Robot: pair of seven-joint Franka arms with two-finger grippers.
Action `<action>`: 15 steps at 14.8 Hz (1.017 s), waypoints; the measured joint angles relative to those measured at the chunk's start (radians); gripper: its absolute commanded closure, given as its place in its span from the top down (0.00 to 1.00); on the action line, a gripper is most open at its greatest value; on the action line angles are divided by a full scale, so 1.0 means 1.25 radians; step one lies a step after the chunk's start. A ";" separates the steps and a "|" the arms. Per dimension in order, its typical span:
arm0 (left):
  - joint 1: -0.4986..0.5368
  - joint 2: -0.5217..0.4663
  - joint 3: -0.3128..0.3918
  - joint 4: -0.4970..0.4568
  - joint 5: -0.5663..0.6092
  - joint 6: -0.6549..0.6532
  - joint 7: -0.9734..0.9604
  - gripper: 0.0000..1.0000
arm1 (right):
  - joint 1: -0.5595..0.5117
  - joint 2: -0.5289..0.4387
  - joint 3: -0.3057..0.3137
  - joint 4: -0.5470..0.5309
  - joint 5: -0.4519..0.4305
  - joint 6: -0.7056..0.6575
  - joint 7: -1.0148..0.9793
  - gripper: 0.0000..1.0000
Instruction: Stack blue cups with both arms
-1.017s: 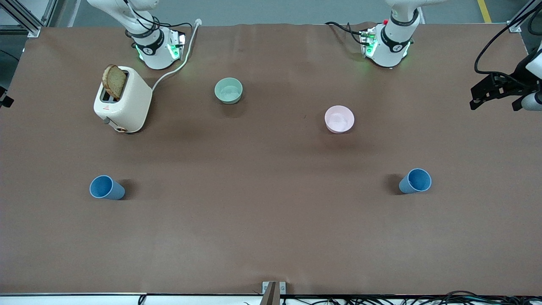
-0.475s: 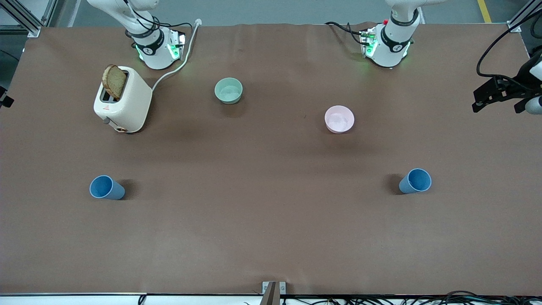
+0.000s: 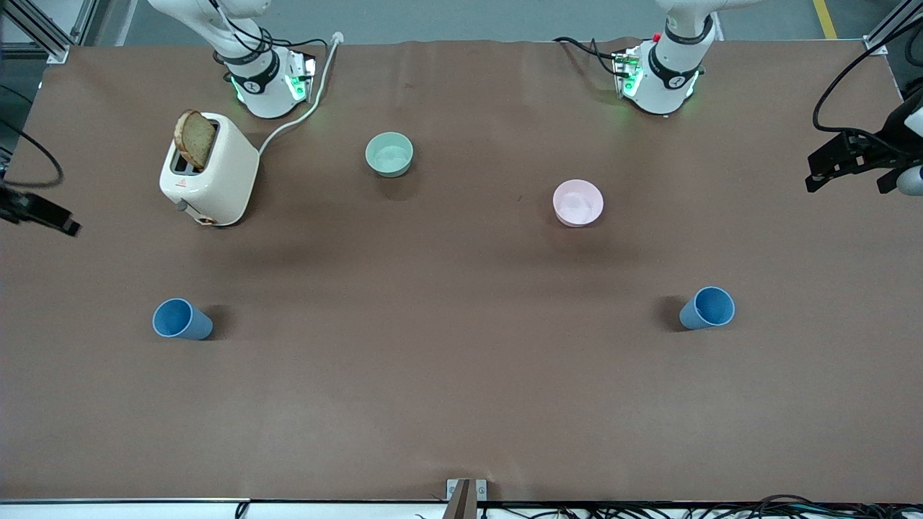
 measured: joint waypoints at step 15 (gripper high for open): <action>0.071 0.362 0.005 -0.125 0.004 0.367 -0.005 0.91 | -0.014 0.234 -0.003 -0.206 0.000 0.518 -0.085 1.00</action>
